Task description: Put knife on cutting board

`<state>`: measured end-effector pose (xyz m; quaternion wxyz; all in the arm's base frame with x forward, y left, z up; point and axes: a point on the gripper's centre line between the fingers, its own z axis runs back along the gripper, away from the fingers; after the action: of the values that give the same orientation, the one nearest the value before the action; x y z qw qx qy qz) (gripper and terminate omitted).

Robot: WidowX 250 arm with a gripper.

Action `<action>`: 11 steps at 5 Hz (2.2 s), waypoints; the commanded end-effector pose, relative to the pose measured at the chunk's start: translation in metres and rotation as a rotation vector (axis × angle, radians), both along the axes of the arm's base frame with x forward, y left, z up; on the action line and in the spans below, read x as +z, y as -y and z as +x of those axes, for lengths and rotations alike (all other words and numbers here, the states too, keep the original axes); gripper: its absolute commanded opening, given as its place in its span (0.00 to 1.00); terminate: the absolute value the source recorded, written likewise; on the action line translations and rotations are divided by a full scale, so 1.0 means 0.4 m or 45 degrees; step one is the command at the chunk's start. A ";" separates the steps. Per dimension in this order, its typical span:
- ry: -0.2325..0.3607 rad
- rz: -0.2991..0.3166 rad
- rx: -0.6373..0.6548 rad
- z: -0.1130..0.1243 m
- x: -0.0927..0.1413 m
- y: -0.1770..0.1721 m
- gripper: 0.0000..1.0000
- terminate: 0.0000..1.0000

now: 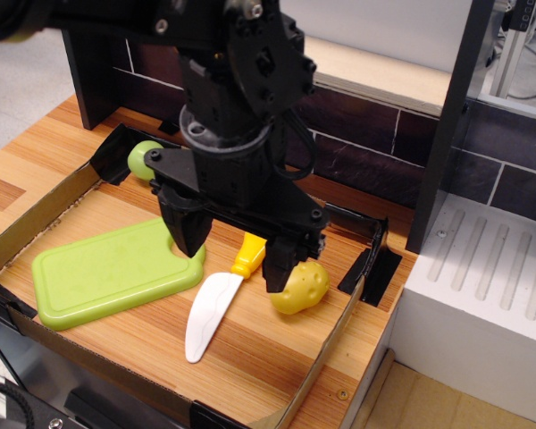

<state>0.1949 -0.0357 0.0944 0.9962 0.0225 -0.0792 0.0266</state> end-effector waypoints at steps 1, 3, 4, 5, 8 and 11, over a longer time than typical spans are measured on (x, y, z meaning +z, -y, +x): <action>0.000 0.000 0.000 0.000 0.000 0.000 1.00 0.00; -0.027 -0.145 -0.015 0.098 0.057 -0.045 1.00 0.00; -0.025 -0.204 0.069 0.140 0.051 -0.077 1.00 0.00; -0.058 -0.172 0.118 0.171 0.006 -0.093 1.00 0.00; -0.114 -0.049 0.143 0.229 -0.135 -0.114 1.00 0.00; -0.105 -0.065 0.088 0.230 -0.195 -0.112 1.00 0.00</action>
<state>0.2822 0.0058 0.0095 0.9978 0.0010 -0.0231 0.0621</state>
